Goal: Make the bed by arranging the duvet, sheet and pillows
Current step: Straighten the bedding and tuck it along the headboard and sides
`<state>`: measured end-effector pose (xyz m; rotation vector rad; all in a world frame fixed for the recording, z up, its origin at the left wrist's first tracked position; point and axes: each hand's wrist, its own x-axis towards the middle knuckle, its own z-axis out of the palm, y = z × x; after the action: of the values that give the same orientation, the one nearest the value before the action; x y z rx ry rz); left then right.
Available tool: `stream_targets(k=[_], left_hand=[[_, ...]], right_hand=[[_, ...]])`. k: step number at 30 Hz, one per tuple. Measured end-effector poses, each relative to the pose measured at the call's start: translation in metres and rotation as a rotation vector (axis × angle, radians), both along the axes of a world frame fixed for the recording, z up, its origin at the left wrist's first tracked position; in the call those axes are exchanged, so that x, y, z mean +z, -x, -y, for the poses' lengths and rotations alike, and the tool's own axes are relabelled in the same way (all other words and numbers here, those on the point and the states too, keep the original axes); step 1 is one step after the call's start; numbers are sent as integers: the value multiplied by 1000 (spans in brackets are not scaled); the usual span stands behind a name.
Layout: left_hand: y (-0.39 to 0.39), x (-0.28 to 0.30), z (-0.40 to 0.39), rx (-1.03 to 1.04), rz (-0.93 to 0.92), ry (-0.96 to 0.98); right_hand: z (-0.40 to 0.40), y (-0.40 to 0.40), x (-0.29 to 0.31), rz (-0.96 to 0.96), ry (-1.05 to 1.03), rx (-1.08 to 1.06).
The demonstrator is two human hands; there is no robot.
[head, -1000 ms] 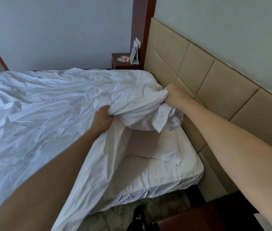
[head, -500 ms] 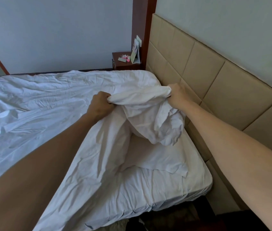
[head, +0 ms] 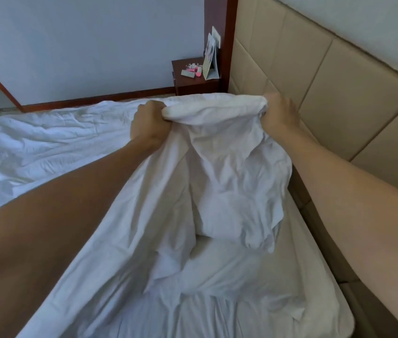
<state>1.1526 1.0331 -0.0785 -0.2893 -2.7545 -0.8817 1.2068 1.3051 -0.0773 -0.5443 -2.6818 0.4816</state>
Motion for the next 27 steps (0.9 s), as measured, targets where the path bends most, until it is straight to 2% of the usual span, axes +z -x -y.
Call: stream_targets(k=[3, 9, 11, 14, 16, 21, 27], left_hand=[[30, -15, -25, 28, -2, 79], [57, -67, -27, 110, 85, 255], [65, -82, -24, 104, 184, 300], [73, -103, -15, -7, 523, 342], [68, -113, -5, -57, 668, 441], [32, -118, 27, -142, 777, 435], [-26, -115, 89, -122, 817, 363]], right_hand=[[-16, 30, -5, -80, -79, -72], [-31, 61, -60, -2, -109, 5], [-32, 66, -77, 39, -69, 15], [-24, 67, -93, 197, 36, 0], [-13, 65, -100, 313, 47, 19], [33, 55, -102, 460, 85, 168], [114, 29, -103, 693, 116, 418]])
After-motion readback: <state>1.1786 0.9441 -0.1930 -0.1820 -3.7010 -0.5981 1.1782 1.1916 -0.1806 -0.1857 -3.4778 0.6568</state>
